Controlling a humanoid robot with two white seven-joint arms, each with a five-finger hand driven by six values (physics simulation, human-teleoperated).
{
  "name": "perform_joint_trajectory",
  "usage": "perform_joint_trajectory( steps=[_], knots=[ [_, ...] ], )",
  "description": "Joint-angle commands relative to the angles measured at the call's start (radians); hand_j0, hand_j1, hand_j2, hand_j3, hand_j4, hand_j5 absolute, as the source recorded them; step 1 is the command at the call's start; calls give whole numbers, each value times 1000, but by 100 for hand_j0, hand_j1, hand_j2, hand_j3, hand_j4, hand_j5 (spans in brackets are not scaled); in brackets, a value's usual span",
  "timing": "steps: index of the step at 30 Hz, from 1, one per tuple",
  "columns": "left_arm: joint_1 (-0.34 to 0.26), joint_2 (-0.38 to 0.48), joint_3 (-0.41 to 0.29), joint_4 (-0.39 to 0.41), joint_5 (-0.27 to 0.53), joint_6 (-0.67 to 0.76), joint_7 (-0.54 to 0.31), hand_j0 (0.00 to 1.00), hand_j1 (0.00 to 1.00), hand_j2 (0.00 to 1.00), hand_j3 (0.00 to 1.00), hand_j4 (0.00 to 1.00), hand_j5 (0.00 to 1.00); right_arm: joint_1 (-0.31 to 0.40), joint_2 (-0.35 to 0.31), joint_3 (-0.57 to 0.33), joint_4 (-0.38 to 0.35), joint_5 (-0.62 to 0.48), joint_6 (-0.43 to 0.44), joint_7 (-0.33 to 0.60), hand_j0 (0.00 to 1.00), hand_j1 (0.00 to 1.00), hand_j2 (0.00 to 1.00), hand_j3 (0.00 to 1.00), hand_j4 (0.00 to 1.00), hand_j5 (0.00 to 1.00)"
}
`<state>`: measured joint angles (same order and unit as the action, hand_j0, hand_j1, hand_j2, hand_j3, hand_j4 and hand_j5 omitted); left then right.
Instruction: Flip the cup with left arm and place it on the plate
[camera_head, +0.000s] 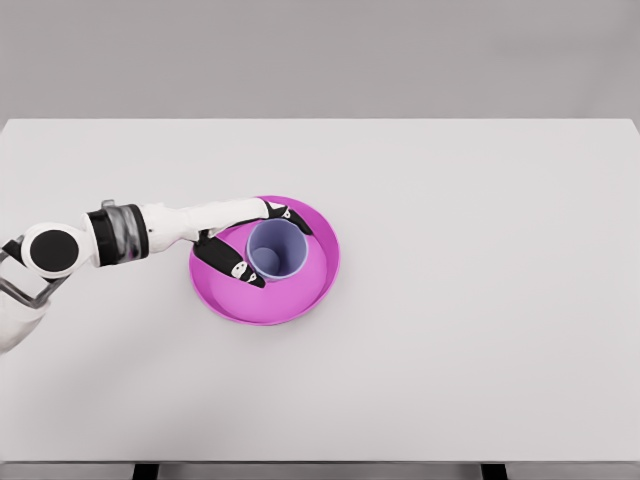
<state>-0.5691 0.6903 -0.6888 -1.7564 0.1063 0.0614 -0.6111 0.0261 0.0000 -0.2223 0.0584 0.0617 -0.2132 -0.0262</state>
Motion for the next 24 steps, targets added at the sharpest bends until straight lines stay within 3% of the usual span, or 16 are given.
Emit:
perform_joint_trajectory(
  steps=[1, 7, 11, 18, 24],
  knots=[
    [0, 2, 0, -2, 0, 0, 0, 78, 78, 78, 78, 78, 78, 0, 0, 0, 0, 0, 0, 0, 100, 100, 100, 100, 100, 100],
    [0, 5, 0, -2, 0, -3, 0, 100, 100, 100, 100, 100, 100, 0, 0, 0, 0, 0, 0, 0, 100, 100, 100, 100, 100, 100],
    [-3, 5, 2, -2, -5, -2, 0, 100, 100, 100, 100, 100, 100, 0, 0, 0, 0, 0, 0, 0, 100, 100, 100, 100, 100, 100],
    [3, 15, 2, -2, -289, -3, 0, 100, 100, 100, 100, 100, 100, 0, 0, 0, 0, 0, 0, 0, 100, 100, 100, 100, 100, 100],
    [11, 57, 3, -2, -289, -5, 0, 100, 100, 100, 100, 100, 100, 0, 0, 0, 0, 0, 0, 0, 100, 100, 100, 100, 100, 100]
  ],
)
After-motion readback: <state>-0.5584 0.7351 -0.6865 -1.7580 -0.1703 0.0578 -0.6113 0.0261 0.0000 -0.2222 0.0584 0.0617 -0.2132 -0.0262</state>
